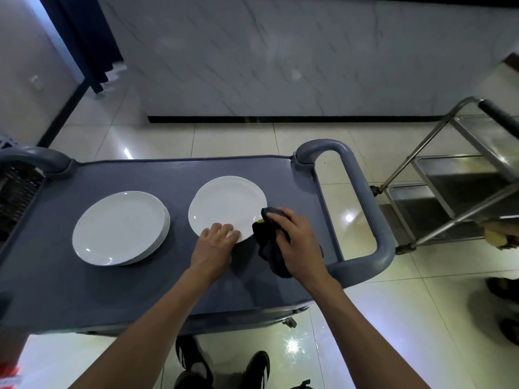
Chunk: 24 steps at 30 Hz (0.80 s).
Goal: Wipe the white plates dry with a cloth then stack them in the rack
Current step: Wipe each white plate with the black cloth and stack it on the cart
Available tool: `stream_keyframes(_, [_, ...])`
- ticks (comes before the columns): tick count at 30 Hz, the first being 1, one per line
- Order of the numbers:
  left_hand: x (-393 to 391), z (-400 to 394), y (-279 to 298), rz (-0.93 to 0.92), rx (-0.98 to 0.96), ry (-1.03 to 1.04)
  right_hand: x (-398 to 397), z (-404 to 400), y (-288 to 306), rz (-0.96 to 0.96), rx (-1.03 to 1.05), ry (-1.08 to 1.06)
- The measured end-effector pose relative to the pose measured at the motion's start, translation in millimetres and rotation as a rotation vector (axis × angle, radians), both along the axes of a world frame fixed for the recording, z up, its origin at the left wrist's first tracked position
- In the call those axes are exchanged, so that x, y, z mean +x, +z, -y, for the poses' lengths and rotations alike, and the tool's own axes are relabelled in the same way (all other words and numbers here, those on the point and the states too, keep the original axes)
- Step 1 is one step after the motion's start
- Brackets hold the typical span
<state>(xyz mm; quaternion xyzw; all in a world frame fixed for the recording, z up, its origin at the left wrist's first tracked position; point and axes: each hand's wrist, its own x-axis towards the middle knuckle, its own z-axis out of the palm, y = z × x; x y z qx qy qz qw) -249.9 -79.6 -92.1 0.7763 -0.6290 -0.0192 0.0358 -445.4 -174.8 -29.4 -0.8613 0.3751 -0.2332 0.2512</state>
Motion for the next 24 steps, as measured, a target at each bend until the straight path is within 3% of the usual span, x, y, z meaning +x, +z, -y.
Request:
stream_keyframes(7, [6,8,0,-0.016,0.060,0.019,4,-2,2,-0.017,-0.001,0.010])
stream_keyframes(15, [22,-18,20,-0.068,-0.136,0.100,29,0,8,0.048,0.003,0.063])
stream_keyframes(24, [70,-75,38,-0.119,-0.240,0.347,98,-22,17,0.108,0.018,0.227])
